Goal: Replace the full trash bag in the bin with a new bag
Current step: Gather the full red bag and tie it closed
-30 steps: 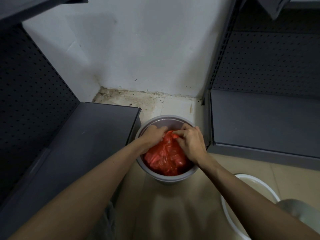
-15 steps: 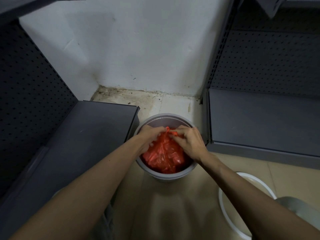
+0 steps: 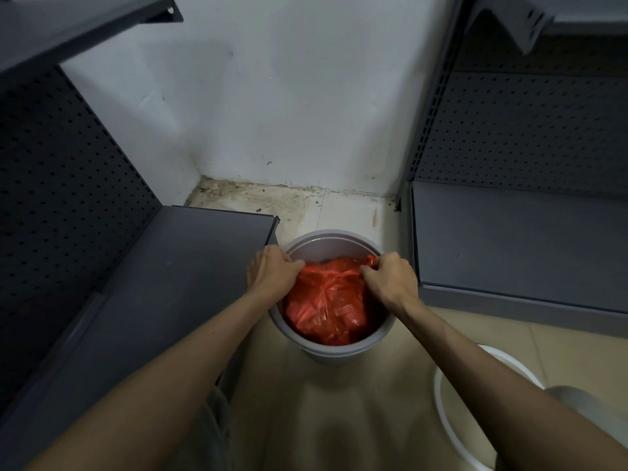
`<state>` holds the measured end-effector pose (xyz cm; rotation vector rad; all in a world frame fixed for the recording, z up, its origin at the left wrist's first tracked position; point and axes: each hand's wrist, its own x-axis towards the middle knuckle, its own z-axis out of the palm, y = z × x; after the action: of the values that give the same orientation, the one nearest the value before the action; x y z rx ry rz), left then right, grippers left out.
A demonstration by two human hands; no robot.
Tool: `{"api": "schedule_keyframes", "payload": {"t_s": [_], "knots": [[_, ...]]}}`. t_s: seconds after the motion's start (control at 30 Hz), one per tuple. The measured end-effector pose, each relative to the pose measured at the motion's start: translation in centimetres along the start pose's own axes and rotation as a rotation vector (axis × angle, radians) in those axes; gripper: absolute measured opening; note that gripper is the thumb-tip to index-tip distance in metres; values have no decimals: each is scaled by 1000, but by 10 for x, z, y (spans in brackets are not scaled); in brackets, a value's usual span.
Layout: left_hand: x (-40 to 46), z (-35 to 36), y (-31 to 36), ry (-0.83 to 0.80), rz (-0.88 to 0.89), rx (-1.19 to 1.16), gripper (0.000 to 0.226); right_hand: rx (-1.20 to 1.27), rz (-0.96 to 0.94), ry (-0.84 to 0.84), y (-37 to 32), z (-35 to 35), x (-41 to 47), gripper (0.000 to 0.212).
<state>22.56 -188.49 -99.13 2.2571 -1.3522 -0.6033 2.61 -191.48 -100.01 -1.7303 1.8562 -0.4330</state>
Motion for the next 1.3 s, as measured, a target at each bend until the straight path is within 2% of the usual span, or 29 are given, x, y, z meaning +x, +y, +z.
{"api": "schedule_keyframes", "payload": {"t_s": [0.23, 0.37, 0.43, 0.5, 0.63, 0.73, 0.87, 1.0, 1.17, 1.3], "knots": [[-9, 3, -23, 13, 73, 198, 35, -259, -86, 21, 15, 10, -4, 28], [-7, -1, -23, 22, 112, 263, 35, -284, -68, 13, 12, 8, -1, 30], [-3, -8, -18, 13, 150, 309, 27, -230, -58, -27, 10, 0, 2, 30], [0, -14, -14, 21, 219, 390, 22, -184, -91, -20, 5, -7, 4, 37], [2, -12, -7, 4, 485, 497, 40, -351, -348, 128, -6, -14, 5, 56], [0, -1, -3, -111, 682, 574, 49, -461, -575, -22, -13, -9, 4, 58], [2, 15, -4, -236, 696, 657, 64, -595, -640, -187, -12, 11, 1, 65], [4, 28, -10, -253, 694, 667, 62, -627, -642, -206, -5, 28, 1, 56], [4, 43, -21, -206, 718, 612, 47, -618, -675, -136, 2, 39, 4, 38], [3, 47, -25, -172, 730, 556, 37, -574, -691, -113, 3, 40, 6, 33]]}}
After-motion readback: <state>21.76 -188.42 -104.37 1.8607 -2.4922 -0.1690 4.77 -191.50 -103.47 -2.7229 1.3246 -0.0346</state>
